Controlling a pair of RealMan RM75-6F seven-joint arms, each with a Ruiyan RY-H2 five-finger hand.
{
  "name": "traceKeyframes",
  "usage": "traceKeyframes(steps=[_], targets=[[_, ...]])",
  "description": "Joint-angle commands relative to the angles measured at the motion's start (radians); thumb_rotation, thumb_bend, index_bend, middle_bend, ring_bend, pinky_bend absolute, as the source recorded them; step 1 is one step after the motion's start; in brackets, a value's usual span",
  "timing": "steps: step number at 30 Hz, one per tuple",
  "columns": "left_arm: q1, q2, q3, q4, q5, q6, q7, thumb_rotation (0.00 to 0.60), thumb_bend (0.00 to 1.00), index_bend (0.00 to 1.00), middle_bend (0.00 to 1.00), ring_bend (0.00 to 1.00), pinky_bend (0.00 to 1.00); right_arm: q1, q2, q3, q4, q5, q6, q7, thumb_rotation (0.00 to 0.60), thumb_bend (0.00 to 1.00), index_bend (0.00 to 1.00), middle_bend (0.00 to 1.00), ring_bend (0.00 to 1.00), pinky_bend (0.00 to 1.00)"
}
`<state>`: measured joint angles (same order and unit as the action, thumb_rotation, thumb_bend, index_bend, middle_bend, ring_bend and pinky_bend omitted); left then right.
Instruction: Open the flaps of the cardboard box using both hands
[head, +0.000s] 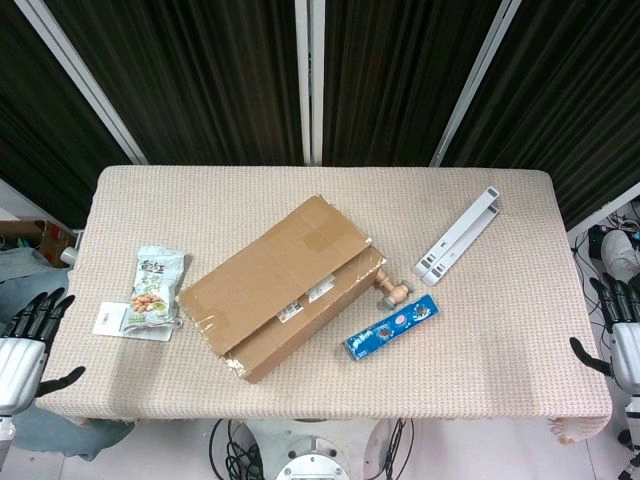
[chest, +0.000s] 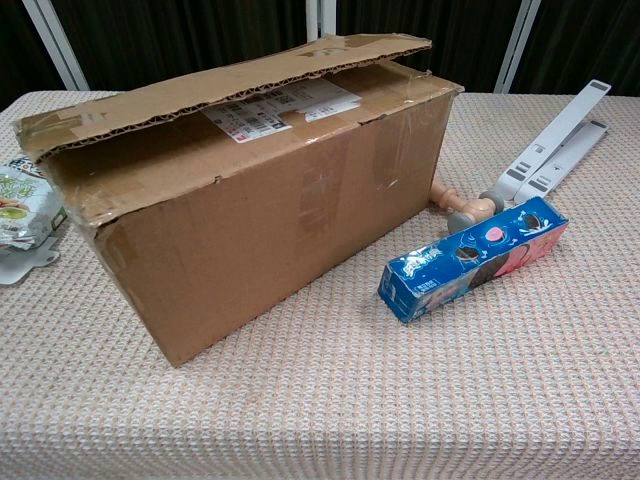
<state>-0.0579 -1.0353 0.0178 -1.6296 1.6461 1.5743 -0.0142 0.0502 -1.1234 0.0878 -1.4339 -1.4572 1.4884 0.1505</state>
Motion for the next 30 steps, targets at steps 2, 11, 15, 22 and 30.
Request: traceKeyframes(steps=[2,11,15,22,30], targets=[[-0.005,0.002,-0.003,-0.016,0.025,0.014,-0.027,0.600,0.03,0.00,0.02,0.04,0.18,-0.007,-0.005,-0.001,0.022,0.013,-0.006,0.012,0.600,0.18,0.00,0.00,0.00,0.00],[-0.059,-0.029,-0.055,-0.118,0.073,0.027,-0.005,0.600,0.00,0.00,0.05,0.08,0.18,-0.018,-0.004,0.004,0.043,0.020,0.003,0.041,0.600,0.18,0.00,0.00,0.00,0.00],[-0.094,-0.063,-0.066,-0.151,0.094,-0.008,0.045,0.600,0.00,0.00,0.05,0.08,0.18,-0.016,-0.007,0.005,0.054,0.020,-0.002,0.057,0.600,0.18,0.00,0.00,0.00,0.00],[-0.145,-0.109,-0.071,-0.185,0.104,-0.071,0.039,0.600,0.00,0.00,0.05,0.08,0.18,-0.010,-0.015,0.008,0.067,0.020,-0.013,0.071,0.600,0.18,0.00,0.00,0.00,0.00],[-0.197,-0.178,-0.071,-0.170,0.134,-0.112,0.018,0.600,0.00,0.00,0.05,0.08,0.18,-0.004,-0.021,0.007,0.077,0.025,-0.031,0.071,0.600,0.18,0.00,0.00,0.00,0.00]])
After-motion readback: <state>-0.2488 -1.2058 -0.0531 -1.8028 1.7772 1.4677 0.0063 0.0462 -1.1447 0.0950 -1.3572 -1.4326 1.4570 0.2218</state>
